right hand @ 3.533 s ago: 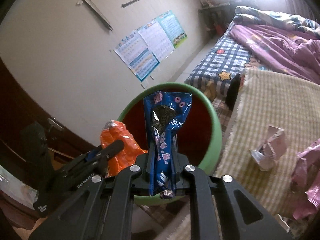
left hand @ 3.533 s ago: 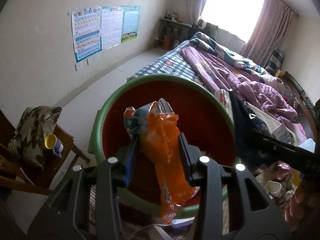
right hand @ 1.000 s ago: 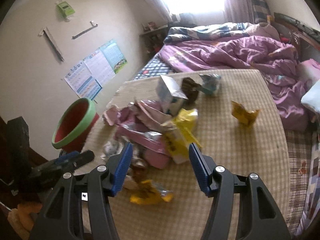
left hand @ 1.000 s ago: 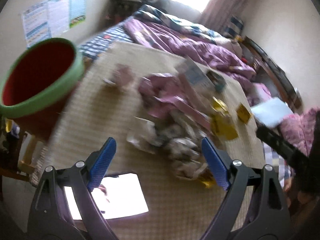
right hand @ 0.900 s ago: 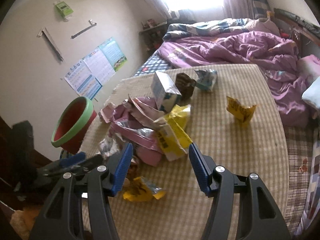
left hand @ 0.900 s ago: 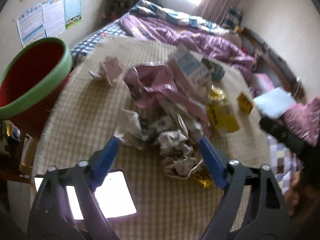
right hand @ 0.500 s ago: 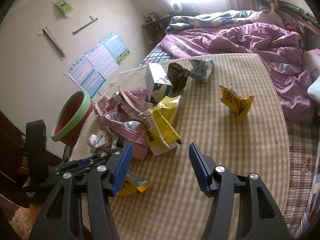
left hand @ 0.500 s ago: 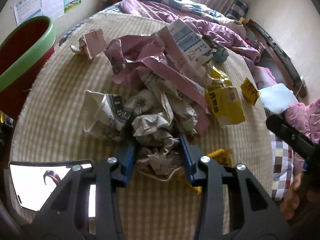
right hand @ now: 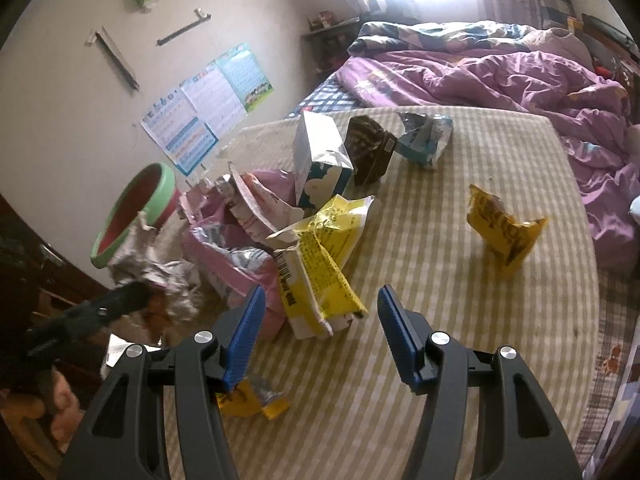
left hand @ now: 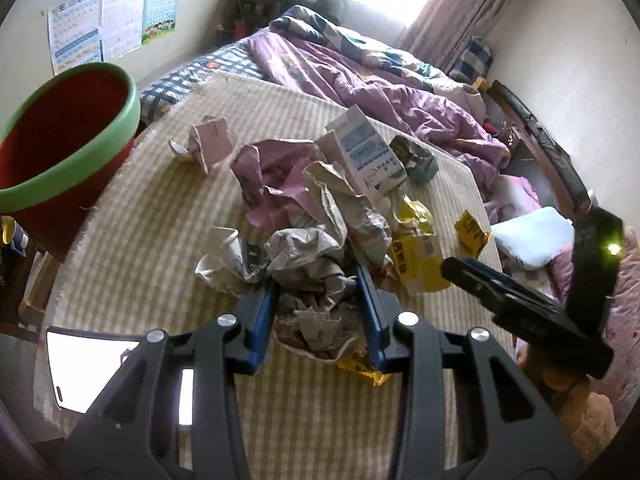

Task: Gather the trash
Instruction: 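Grasp crumpled newspaper with the left tool while the right tool grasps a yellow wrapper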

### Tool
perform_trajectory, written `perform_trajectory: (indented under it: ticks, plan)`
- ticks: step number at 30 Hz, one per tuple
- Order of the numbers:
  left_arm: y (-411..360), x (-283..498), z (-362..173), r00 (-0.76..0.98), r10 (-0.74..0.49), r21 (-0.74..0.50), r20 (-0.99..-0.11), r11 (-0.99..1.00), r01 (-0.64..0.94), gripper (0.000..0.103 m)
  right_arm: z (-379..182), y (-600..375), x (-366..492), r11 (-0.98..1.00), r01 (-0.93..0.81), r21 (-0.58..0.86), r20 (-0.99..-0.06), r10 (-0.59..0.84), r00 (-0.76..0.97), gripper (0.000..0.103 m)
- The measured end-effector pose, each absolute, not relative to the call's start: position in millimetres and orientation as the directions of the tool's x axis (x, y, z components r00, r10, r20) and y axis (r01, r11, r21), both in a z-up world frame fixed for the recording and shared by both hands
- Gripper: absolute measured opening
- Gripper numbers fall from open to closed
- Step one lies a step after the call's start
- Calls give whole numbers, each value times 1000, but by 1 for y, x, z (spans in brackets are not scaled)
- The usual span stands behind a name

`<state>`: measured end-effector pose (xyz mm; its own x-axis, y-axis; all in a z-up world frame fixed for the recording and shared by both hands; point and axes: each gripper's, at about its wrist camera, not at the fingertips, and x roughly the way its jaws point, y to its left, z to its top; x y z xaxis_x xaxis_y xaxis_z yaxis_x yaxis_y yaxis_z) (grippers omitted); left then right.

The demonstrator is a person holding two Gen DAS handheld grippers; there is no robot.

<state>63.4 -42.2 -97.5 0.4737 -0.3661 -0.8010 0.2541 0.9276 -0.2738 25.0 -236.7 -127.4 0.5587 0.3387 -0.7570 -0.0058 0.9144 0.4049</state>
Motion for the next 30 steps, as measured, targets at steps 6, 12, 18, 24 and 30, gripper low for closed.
perform_trajectory:
  ticks: [6, 12, 18, 24, 30]
  plan:
    - [-43, 64, -100, 471, -359, -265, -806, 930, 255, 37, -143, -237, 37, 909, -12, 417, -772, 361, 524, 56]
    - [-41, 63, -102, 471, -359, -268, -806, 930, 251, 37, -146, -237, 37, 897, -30, 440, -763, 392, 514, 37]
    - [-39, 64, -100, 479, -362, -272, -800, 930, 248, 37, -129, -240, 23, 897, -27, 441, -736, 379, 561, 32]
    - [-28, 64, -89, 503, -374, -292, -779, 927, 237, 37, -101, -239, 9, 903, -33, 429, -698, 355, 622, 31]
    - [-15, 65, -80, 526, -384, -303, -759, 923, 237, 37, -79, -233, 4, 910, -28, 414, -674, 327, 662, 29]
